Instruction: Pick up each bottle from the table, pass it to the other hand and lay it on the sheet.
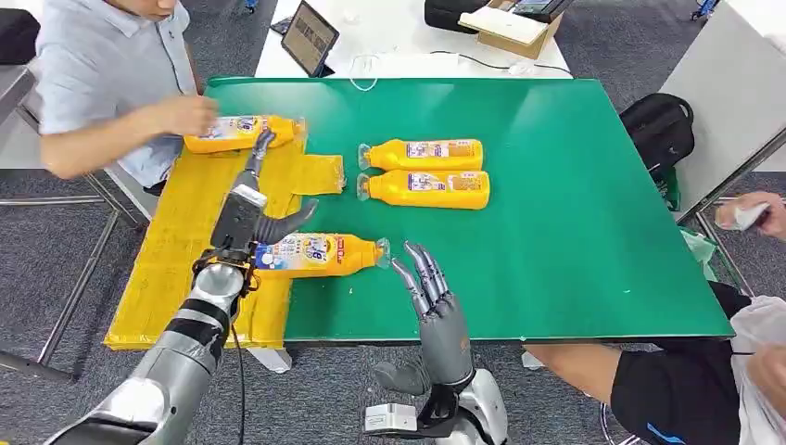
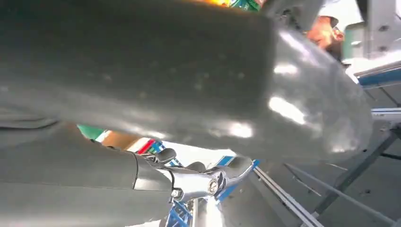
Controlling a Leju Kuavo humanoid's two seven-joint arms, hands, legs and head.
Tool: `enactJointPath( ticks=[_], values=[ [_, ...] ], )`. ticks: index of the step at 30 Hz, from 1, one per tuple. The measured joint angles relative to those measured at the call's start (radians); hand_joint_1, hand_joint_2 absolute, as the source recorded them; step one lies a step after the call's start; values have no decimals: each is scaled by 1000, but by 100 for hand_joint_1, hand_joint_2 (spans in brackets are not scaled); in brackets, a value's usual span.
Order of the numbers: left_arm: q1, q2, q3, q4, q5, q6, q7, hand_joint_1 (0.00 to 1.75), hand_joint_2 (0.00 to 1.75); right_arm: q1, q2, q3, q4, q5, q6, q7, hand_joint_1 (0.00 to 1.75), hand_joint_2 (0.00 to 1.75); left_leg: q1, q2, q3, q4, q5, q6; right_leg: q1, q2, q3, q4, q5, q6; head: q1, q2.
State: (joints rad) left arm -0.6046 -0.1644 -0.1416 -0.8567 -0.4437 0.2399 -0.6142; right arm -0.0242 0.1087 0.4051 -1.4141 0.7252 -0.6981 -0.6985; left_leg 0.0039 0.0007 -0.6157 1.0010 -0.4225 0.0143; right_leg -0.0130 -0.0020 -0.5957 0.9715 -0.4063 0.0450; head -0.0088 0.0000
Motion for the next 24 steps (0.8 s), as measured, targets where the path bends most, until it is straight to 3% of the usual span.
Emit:
enactJointPath(
  ticks=[7,8,12,19,24],
  values=[
    [96,-16,26,-207,134,45,-28,0,175,2,7,-12,-5,5,0,0,0,0,0,1,1,0,0,0,0,0,0,0,0,0,0,0],
    [115,-19,26,-257,171,59,-31,0,175,2,8,-19,-5,-5,0,0,0,175,0,1,1,0,0,0,0,0,0,0,0,0,0,0],
    [218,-18,26,-423,248,118,-32,0,175,-11,1,-48,23,-25,4,37,0,175,0,1,0,0,-1,0,0,1,1,0,0,0,0,0],
    [469,-16,16,-671,264,225,-80,0,175,-29,-86,-131,148,155,5,152,0,175,-2,-1,0,0,-1,1,-2,0,0,-1,-2,3,-1,0],
    [610,-6,-35,-815,238,318,-87,0,175,-82,-166,-206,187,142,127,195,0,175,-2,-3,-1,0,-1,1,-2,-2,1,-1,-2,3,0,0]
  ],
)
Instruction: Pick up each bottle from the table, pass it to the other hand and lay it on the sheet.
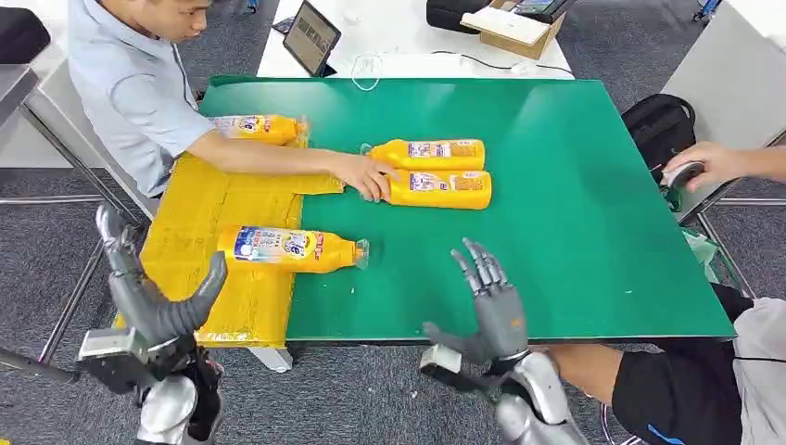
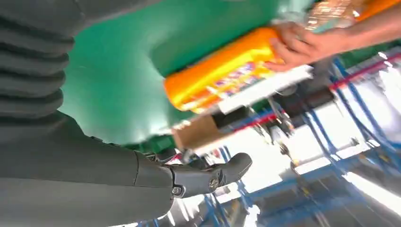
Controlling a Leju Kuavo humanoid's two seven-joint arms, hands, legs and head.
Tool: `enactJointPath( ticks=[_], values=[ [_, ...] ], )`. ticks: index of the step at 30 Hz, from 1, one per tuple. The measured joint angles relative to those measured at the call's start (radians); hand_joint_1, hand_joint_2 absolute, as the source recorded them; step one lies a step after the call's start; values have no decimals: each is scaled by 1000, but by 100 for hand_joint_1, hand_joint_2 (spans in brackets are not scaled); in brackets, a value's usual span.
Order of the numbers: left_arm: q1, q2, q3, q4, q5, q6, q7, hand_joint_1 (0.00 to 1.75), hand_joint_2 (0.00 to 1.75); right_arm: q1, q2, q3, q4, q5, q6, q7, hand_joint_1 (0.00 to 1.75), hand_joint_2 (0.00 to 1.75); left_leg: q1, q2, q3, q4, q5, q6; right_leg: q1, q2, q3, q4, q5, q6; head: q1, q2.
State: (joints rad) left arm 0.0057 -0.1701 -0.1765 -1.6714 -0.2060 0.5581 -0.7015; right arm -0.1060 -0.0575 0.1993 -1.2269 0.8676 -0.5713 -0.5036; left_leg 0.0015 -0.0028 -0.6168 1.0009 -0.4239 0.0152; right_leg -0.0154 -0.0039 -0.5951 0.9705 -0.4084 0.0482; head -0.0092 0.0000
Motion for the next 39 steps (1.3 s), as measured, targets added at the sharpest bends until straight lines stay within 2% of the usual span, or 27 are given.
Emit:
enactJointPath(
  ticks=[3,16,21,33,39],
  values=[
    [25,5,-23,-29,21,-21,0,0,175,-60,-19,-26,64,-13,48,11,0,175,0,0,1,0,1,1,0,0,1,0,0,0,0,0],
    [37,12,-40,-21,17,-109,4,0,175,-272,-63,-59,365,93,31,97,0,175,0,0,1,0,2,2,0,-1,1,1,1,0,0,0],
    [22,7,-41,12,-2,-109,55,0,175,-349,-70,-58,502,140,59,158,0,175,0,0,2,0,2,2,0,-1,2,1,1,0,0,0],
    [5,6,-41,64,-14,-100,84,0,175,-385,-66,-54,623,155,78,164,0,175,0,0,1,0,2,2,0,-1,1,1,1,0,0,0],
    [-5,4,-45,80,-32,-111,93,0,175,-422,-53,-47,665,181,122,170,0,175,0,0,2,0,2,2,0,-1,2,1,1,0,0,0]
  ],
)
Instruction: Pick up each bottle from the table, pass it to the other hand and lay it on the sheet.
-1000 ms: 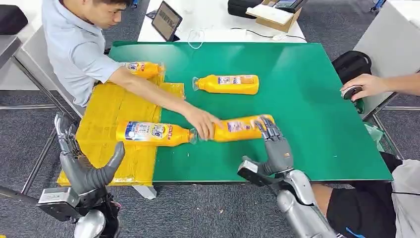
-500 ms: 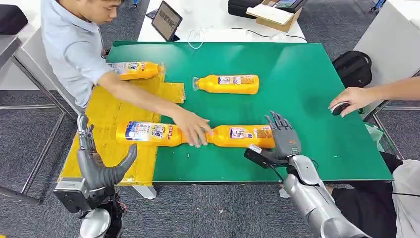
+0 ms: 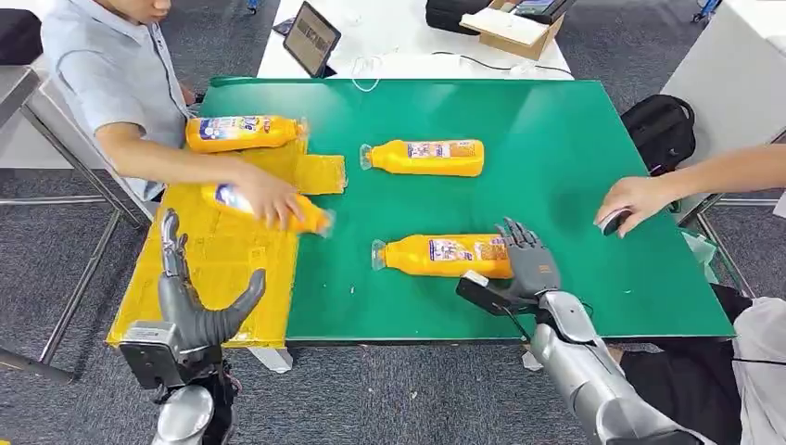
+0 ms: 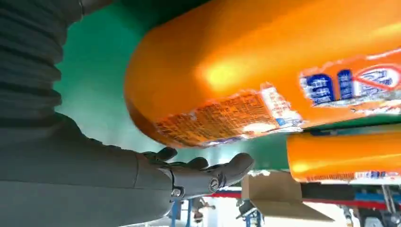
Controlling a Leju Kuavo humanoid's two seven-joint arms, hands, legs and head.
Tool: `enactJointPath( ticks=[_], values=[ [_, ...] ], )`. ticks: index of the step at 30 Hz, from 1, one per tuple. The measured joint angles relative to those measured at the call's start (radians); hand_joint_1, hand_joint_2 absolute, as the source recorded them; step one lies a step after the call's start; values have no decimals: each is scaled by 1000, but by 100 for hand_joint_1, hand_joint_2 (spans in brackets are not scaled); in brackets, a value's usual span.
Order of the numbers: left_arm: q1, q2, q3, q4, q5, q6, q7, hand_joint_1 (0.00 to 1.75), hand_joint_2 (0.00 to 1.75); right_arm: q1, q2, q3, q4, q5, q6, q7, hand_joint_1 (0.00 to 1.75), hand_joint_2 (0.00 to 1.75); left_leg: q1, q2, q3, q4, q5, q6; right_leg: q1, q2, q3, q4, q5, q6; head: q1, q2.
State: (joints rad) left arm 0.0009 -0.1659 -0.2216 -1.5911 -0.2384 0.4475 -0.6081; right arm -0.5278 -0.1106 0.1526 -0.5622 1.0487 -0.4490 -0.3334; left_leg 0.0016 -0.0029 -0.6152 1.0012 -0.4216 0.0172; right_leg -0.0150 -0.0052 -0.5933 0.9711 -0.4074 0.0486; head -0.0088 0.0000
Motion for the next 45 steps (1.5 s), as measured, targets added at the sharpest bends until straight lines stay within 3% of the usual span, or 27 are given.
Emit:
enactJointPath(
  ticks=[15,17,18,22,23,24,25,33,39,45],
  values=[
    [-52,-6,-26,51,19,-8,0,0,175,-80,42,29,118,-18,35,-76,2,175,0,0,1,0,0,0,0,0,0,0,0,0,0,0],
    [-59,-5,-26,58,19,-15,7,0,175,-86,48,29,127,-21,51,-75,17,175,0,0,1,0,0,0,0,0,1,0,0,0,0,0],
    [-61,-5,-27,61,19,-20,10,0,175,-88,50,31,131,-21,61,-75,54,175,0,0,1,0,0,0,0,0,1,0,0,0,0,0],
    [-62,-5,-27,67,19,-32,22,0,175,-96,54,34,143,-19,105,-64,54,175,0,0,2,0,0,0,0,0,2,0,0,0,0,0],
    [-63,-5,-27,69,19,-35,27,0,175,-100,54,34,146,-21,116,-64,138,175,0,0,3,0,0,0,0,0,2,0,0,0,0,0],
    [-63,-5,-27,72,19,-36,29,0,175,-102,54,34,148,-23,120,-64,166,175,0,0,3,0,0,0,0,0,3,0,0,0,0,0],
    [-63,-5,-27,74,19,-37,29,0,175,-103,54,34,148,-24,122,-64,175,175,0,0,3,0,0,0,0,0,3,0,0,0,0,0],
    [-65,-3,-26,82,27,-54,35,0,175,-114,53,39,155,-18,148,-63,161,175,0,0,4,0,0,0,0,0,4,0,0,0,0,0],
    [-69,2,-24,90,52,-86,49,0,175,-133,53,51,163,-9,189,-44,175,175,0,0,6,0,0,0,0,0,6,0,0,0,0,0],
    [-66,5,-21,94,97,-127,58,0,175,-111,65,33,157,-159,185,-178,175,175,0,0,7,0,0,0,0,0,6,0,0,0,0,0]
  ],
)
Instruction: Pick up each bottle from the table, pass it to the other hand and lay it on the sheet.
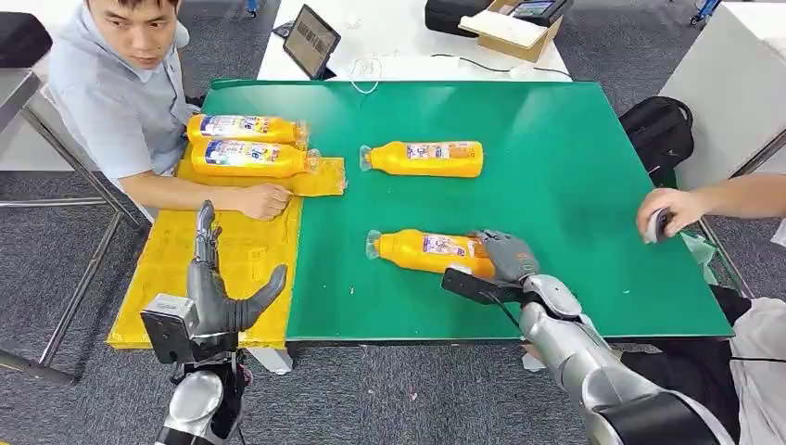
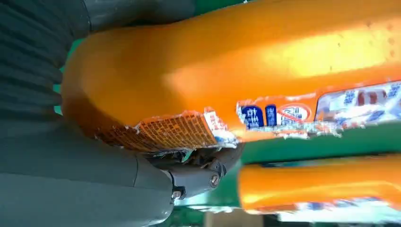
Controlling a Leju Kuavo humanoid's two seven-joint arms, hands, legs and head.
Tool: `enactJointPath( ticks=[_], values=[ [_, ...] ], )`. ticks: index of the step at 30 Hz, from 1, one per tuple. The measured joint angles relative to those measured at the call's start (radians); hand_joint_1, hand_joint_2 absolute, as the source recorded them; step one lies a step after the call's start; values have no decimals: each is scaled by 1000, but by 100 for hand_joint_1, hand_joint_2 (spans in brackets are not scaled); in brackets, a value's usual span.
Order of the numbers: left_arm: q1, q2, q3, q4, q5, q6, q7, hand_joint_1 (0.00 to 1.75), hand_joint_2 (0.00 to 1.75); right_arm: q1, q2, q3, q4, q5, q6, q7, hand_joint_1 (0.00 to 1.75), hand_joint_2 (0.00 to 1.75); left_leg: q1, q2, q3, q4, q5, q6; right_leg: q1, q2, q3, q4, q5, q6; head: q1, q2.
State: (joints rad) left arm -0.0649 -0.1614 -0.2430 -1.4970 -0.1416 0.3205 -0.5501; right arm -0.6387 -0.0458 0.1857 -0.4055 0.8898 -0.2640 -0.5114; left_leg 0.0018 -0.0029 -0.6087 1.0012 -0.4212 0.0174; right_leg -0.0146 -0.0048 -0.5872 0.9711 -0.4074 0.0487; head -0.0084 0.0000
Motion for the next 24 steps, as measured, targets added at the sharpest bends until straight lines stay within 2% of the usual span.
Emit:
enactJointPath(
  ticks=[1,5,8,11,18,24],
  values=[
    [0,0,1,3,19,-17,2,0,175,13,8,-11,-11,-48,0,-37,169,175,0,0,0,0,0,0,0,0,0,0,0,0,0,0],
    [3,-7,7,13,159,-102,22,0,175,76,54,-56,-91,-224,4,-127,175,175,1,0,-1,0,0,0,1,-1,-1,0,0,0,0,0],
    [13,-15,14,20,213,-113,35,0,175,140,89,-77,-181,-315,-10,-144,175,175,1,0,-2,0,0,0,1,-1,-2,0,0,0,-1,0],
    [40,-24,15,23,262,-139,58,0,175,228,116,-84,-348,-421,-63,-147,175,175,1,-1,-4,0,0,0,0,-1,-4,0,-1,0,0,0],
    [112,-25,-29,34,239,-231,29,0,175,392,161,-83,-656,-509,-158,-179,175,175,0,-1,-7,0,-1,0,0,-1,-6,0,-1,0,0,0],
    [129,-14,-84,29,120,-267,-11,0,175,440,186,-19,-765,-502,-98,-178,175,175,0,0,-6,0,-1,0,0,-1,-6,0,-1,0,0,0]
  ],
)
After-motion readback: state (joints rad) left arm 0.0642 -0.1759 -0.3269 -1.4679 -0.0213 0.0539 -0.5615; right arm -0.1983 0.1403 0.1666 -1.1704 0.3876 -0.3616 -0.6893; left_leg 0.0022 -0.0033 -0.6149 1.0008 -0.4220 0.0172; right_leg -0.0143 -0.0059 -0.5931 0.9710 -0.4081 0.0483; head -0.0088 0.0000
